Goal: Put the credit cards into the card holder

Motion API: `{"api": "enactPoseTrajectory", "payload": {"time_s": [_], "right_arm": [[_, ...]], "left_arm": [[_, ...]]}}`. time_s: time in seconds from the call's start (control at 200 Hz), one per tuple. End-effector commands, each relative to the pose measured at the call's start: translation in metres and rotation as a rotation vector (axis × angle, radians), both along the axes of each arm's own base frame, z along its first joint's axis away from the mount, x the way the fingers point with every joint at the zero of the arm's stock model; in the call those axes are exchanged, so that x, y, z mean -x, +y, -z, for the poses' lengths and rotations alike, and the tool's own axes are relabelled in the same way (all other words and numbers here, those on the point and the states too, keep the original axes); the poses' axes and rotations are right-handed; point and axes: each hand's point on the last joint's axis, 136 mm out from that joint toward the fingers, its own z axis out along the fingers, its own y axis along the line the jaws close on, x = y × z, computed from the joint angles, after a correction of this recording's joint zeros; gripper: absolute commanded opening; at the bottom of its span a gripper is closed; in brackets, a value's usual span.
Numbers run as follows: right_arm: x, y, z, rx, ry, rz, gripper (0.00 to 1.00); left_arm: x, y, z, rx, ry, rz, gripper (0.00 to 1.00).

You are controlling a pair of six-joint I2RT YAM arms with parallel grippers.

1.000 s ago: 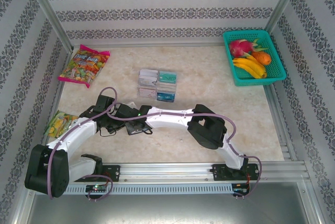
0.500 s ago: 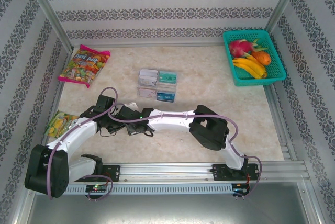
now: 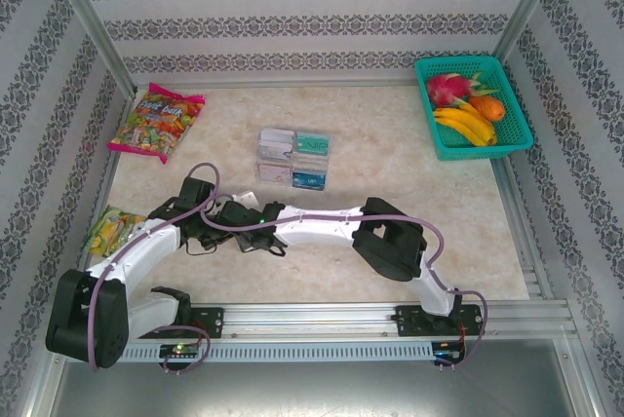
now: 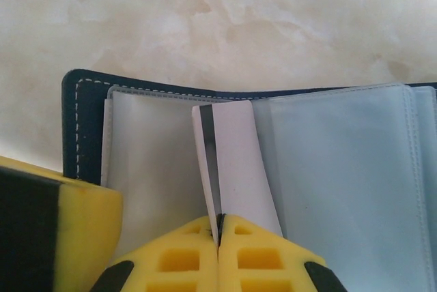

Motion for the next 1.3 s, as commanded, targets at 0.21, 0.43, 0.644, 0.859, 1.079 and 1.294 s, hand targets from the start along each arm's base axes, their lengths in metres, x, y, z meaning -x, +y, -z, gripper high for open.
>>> {"api": "enactPoseTrajectory", "payload": {"time_s": [0.21,0.43,0.644,0.859,1.079,1.294], "right_arm": [[0.06,0.002,-0.005,0.049,0.098,-0.138,0.0],[0.068,0.02,0.012,0.039,0.149,-0.179,0.0],[0.065,0.006,0.027,0.069,0.175,-0.146,0.0],[0.051,0.002,0.017,0.026,0.153,-0.138,0.0],[0.052,0.009,0.007,-0.014,0.146,-0.174,0.0],[0.057,0.008,0.02,0.004,0.162,-0.182,0.0]], "left_arm": [[0.01,0.014,0.018,-0.083,0.054,-0.029,0.0],[0.008,0.011,0.014,-0.063,0.047,-0.028,0.0],[0.006,0.01,0.011,-0.054,0.042,-0.029,0.0],[0.012,0.013,-0.001,-0.074,0.048,-0.023,0.3],[0.014,0.027,-0.01,-0.122,0.034,-0.048,0.48],[0.0,0.033,-0.02,0.001,0.012,-0.143,0.54]]}}
